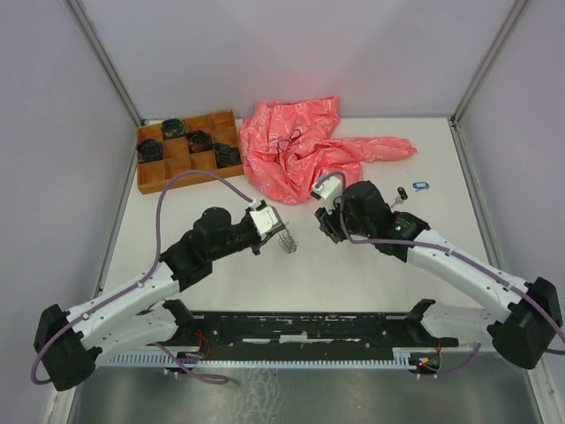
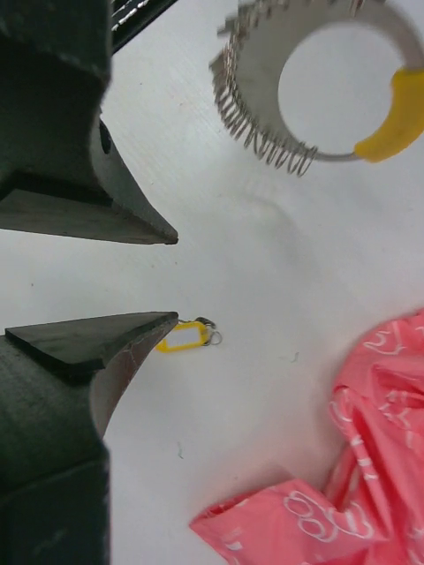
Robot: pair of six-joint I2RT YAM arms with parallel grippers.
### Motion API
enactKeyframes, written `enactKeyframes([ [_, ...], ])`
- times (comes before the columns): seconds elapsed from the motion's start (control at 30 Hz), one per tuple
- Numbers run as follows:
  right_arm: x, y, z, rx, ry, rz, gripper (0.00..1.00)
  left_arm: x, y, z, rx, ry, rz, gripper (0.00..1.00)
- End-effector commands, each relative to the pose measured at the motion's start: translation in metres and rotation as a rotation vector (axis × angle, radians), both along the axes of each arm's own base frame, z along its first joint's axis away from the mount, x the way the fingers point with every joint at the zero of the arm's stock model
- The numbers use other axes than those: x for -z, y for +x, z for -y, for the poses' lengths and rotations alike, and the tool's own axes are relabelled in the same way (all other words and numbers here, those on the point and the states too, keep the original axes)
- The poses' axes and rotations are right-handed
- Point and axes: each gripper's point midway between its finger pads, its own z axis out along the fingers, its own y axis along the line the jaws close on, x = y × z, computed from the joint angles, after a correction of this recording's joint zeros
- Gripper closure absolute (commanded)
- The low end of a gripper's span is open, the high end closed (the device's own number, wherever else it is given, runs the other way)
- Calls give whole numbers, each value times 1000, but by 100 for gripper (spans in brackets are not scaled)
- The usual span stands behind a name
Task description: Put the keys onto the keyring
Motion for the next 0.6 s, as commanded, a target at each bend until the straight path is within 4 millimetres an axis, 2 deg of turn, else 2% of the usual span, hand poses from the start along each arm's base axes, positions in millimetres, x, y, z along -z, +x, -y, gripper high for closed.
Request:
enactKeyframes([
  [0.0, 12, 14, 12, 105, -46, -77, 56, -37, -9, -1, 171, 6, 98, 97],
  [0.3, 40, 34, 22, 228, -114, -169, 57, -28, -13, -10, 386, 47, 67, 97],
  [0.57, 62, 43, 30, 300, -157, -238, 57, -18, -15, -16, 394, 94, 75, 97],
])
